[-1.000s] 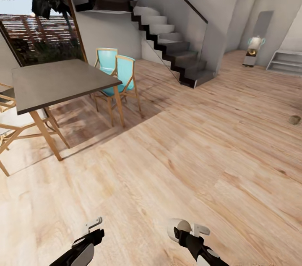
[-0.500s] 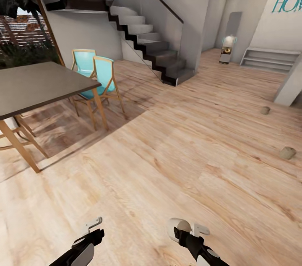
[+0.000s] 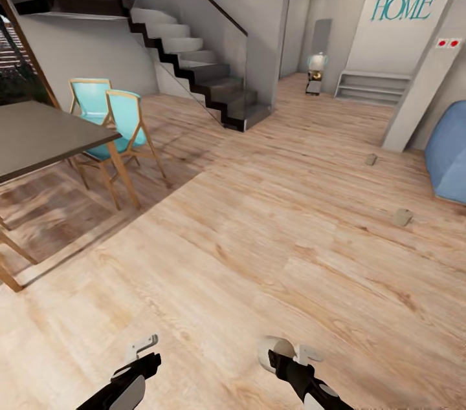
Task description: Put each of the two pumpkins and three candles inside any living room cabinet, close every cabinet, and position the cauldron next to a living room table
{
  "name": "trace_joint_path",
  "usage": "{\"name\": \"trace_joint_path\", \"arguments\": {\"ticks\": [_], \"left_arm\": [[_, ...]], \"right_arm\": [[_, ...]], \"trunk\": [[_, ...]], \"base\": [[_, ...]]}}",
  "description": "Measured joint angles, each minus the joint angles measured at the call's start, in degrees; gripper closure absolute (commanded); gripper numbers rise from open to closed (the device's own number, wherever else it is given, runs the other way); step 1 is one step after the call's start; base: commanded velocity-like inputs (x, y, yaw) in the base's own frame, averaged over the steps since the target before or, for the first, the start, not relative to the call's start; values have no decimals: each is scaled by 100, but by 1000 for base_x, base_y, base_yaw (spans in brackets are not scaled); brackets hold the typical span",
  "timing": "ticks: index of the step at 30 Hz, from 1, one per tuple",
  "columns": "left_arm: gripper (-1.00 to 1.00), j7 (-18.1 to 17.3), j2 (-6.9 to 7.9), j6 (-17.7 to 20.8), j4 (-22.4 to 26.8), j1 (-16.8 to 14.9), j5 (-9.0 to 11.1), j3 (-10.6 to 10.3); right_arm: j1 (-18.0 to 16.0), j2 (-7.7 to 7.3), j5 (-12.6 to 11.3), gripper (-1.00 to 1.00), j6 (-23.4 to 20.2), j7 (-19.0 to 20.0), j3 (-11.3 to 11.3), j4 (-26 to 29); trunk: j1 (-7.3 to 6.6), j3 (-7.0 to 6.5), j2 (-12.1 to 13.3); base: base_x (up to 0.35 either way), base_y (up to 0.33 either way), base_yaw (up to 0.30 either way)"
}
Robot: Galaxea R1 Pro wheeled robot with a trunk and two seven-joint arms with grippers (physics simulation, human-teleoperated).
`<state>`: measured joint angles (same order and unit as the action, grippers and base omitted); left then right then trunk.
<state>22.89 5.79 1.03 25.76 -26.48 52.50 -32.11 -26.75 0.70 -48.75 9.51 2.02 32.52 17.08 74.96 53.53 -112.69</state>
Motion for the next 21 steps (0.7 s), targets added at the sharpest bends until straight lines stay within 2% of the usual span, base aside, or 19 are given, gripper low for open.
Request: {"name": "trace_joint_path", "arguments": {"ticks": [8, 21], "left_arm": [[-100, 0, 0, 0, 0, 2, 0, -2], [-100, 0, 0, 0, 0, 0, -2, -2]], "right_arm": [[1, 0, 0, 100, 0, -3, 0, 0], [-1, -9, 9, 100, 9, 5, 0, 2]], "trunk": [[-1, 0, 0], [-3, 0, 0]], "base": [[117, 0, -281], [277, 0, -281]]}}
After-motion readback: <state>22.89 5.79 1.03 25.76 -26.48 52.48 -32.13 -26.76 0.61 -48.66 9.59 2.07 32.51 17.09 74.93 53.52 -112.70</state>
